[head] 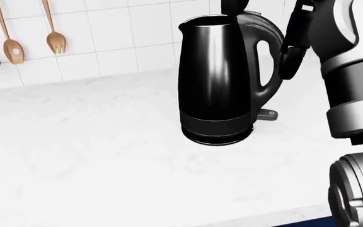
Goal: Close the lid of the electric kettle.
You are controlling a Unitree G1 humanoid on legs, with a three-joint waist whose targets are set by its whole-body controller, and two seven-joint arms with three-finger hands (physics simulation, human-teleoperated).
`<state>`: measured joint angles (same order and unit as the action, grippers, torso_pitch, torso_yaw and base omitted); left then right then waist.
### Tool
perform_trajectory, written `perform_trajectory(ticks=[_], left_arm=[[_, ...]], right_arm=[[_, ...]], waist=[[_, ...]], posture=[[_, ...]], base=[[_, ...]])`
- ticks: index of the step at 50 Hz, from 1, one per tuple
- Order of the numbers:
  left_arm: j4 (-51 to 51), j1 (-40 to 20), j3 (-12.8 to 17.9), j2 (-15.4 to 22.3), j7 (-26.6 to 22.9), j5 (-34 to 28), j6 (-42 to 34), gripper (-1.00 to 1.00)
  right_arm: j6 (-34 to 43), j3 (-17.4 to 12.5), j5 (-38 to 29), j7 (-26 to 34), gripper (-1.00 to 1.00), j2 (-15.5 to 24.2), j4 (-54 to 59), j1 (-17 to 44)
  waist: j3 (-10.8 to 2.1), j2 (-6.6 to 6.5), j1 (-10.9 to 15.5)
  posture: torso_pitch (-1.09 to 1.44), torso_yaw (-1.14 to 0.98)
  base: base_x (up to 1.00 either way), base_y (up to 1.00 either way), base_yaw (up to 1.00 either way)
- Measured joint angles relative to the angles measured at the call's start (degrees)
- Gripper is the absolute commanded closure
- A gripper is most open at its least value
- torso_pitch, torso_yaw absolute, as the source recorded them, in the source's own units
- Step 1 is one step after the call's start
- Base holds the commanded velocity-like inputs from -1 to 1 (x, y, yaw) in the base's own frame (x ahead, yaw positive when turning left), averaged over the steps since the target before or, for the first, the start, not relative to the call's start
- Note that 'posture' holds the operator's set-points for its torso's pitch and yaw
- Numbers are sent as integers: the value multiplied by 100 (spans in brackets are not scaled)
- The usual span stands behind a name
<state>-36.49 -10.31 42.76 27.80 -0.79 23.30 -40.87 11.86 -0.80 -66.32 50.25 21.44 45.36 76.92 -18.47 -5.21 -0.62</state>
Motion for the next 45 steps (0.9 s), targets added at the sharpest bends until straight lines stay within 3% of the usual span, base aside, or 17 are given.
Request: perform_trajectory(ticks=[19,45], left_arm=[[40,-13,50,40,-7,35,29,-100],[54,12,44,45,-1,48,36,-100]], right_arm=[[91,215,57,-330,-100,-645,350,92],[94,202,98,-361,-100,-553,492,278]], waist=[[7,-27,12],[3,-38,31]], posture=[[-54,0],[-54,0]], base=[[0,0,0],[0,0,0]])
